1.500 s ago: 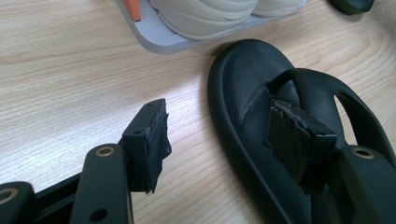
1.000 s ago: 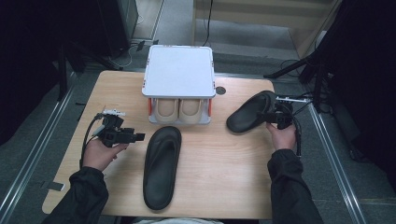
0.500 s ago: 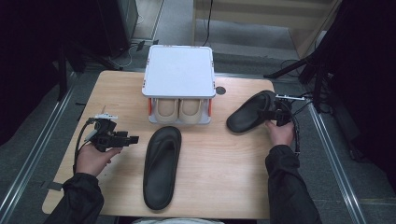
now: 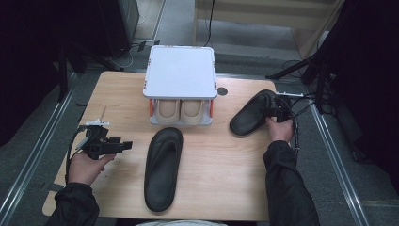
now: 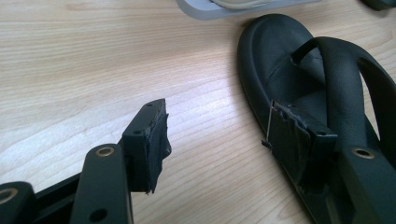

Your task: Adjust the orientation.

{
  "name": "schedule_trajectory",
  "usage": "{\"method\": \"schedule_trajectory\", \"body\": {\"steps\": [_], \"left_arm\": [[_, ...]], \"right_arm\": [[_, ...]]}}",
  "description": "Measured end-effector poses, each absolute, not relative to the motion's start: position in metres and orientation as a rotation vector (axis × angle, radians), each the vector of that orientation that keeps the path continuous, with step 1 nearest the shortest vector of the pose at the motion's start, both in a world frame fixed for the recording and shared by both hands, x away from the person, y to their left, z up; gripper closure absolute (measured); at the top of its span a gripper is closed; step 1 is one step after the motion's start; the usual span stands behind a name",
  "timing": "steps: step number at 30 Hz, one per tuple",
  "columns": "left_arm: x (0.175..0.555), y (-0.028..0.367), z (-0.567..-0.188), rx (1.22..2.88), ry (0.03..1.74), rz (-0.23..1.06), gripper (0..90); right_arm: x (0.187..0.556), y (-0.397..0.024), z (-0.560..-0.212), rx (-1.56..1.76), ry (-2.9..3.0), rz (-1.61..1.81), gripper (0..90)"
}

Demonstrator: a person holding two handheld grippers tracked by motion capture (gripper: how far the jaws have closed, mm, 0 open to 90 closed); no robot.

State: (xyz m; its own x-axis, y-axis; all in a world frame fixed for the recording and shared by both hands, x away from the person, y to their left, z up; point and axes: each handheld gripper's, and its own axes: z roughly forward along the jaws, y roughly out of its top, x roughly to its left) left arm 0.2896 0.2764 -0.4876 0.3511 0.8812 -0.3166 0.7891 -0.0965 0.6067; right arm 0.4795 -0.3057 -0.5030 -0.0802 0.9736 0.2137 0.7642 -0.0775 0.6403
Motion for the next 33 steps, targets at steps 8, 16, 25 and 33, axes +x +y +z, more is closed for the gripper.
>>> {"method": "schedule_trajectory", "body": {"steps": [8,16,25,33], "left_arm": [[0.285,0.279,-0.488,1.893,1.472,0.173,38.5],[0.285,0.279,-0.488,1.892,1.470,0.173,38.5],[0.287,0.277,-0.488,1.891,1.463,0.175,38.4],[0.287,0.277,-0.487,1.897,1.453,0.172,38.3]], "right_arm": [[0.482,-0.307,-0.500,1.899,1.866,0.943,71.7],[0.482,-0.308,-0.494,1.891,1.879,0.957,73.0],[0.475,-0.302,-0.483,1.841,1.921,0.987,72.9],[0.468,-0.294,-0.476,1.807,1.984,1.003,72.8]]}}
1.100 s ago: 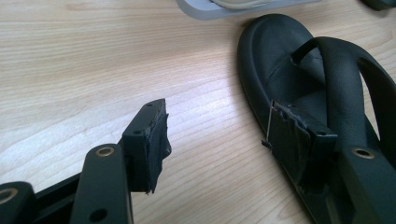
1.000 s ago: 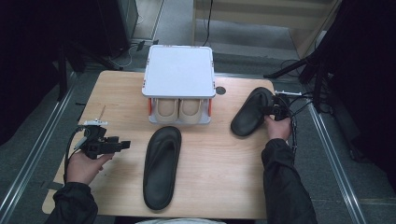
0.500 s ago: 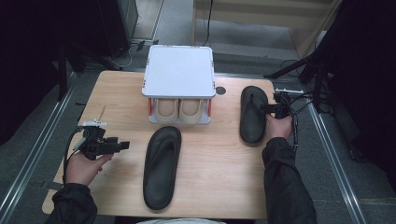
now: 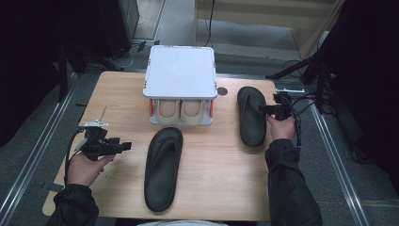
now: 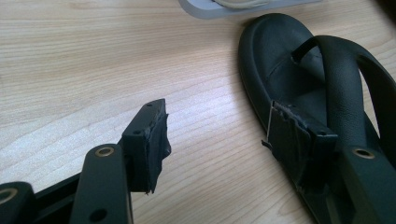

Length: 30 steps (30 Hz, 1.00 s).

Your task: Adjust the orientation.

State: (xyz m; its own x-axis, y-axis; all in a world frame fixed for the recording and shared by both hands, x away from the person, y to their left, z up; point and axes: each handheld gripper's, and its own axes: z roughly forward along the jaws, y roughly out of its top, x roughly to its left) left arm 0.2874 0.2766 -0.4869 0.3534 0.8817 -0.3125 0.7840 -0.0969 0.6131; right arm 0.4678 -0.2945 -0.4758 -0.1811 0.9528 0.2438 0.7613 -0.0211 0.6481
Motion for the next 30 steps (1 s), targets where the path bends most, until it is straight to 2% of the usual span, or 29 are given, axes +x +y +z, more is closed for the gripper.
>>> {"method": "schedule_trajectory", "body": {"steps": [27,30], "left_arm": [[0.307,0.258,-0.483,1.934,1.351,0.139,39.9],[0.309,0.255,-0.483,1.937,1.340,0.124,42.6]], "right_arm": [[0.407,-0.274,-0.457,1.707,2.112,1.096,72.7],[0.398,-0.272,-0.456,1.699,2.123,1.097,72.6]]}}
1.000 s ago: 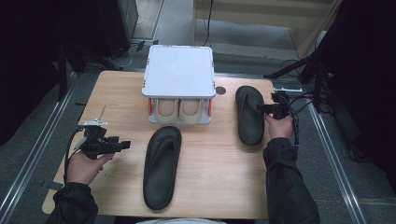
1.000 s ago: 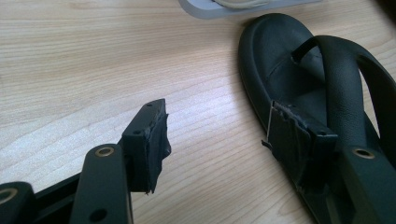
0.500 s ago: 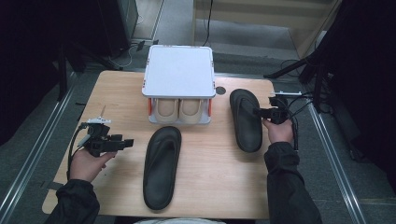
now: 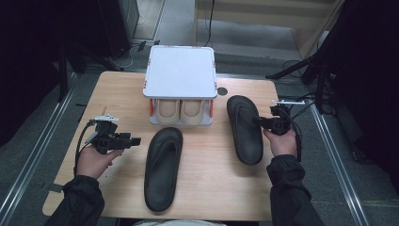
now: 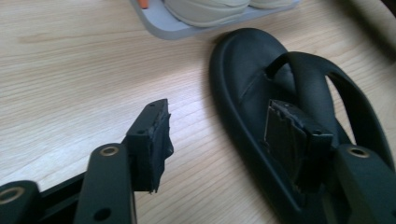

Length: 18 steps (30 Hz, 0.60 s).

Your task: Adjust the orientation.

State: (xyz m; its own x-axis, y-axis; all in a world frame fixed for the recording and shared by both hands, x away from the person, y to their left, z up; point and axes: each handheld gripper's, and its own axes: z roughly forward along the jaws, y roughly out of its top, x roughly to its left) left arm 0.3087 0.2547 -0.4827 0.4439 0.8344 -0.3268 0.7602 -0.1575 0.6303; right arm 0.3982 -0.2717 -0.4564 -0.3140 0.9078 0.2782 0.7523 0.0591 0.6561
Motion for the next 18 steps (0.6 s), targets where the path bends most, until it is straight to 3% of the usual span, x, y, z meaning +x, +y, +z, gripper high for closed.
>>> {"method": "schedule_trajectory", "body": {"steps": [10,18], "left_arm": [[0.312,0.248,-0.480,1.948,1.303,0.098,53.7],[0.312,0.245,-0.479,1.959,1.239,0.097,75.1]], "right_arm": [[0.366,-0.259,-0.450,1.645,2.167,1.126,72.5],[0.346,-0.249,-0.452,1.624,2.198,1.142,72.5]]}}
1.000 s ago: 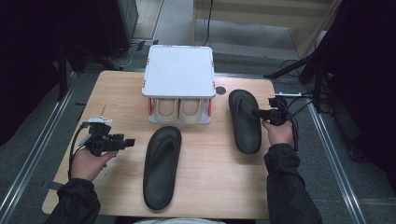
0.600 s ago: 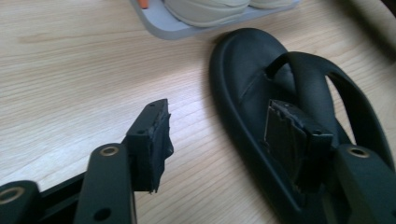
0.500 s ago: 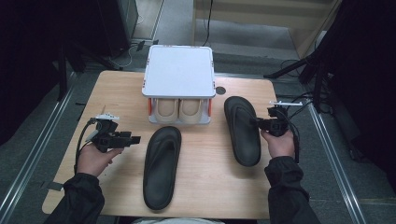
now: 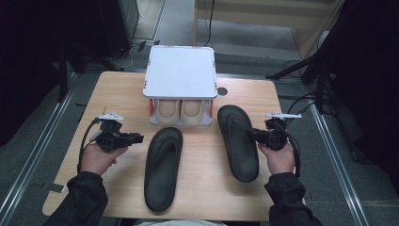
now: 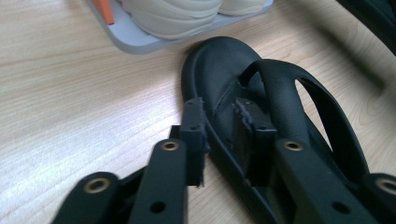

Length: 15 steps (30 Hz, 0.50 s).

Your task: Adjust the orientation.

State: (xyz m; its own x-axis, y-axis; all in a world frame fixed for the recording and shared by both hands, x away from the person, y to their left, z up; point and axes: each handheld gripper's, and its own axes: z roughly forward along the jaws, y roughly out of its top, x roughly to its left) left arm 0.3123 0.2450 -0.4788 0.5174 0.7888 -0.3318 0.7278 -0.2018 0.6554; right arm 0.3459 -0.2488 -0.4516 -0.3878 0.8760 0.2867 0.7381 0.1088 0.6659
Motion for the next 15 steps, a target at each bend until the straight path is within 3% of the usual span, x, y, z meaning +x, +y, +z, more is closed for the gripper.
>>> {"method": "schedule_trajectory", "body": {"steps": [9,15], "left_arm": [[0.313,0.239,-0.481,1.988,1.180,0.093,89.5],[0.314,0.234,-0.485,2.017,1.149,0.071,89.8]], "right_arm": [[0.329,-0.236,-0.454,1.598,2.235,1.165,72.5],[0.315,-0.223,-0.457,1.570,2.267,1.177,72.4]]}}
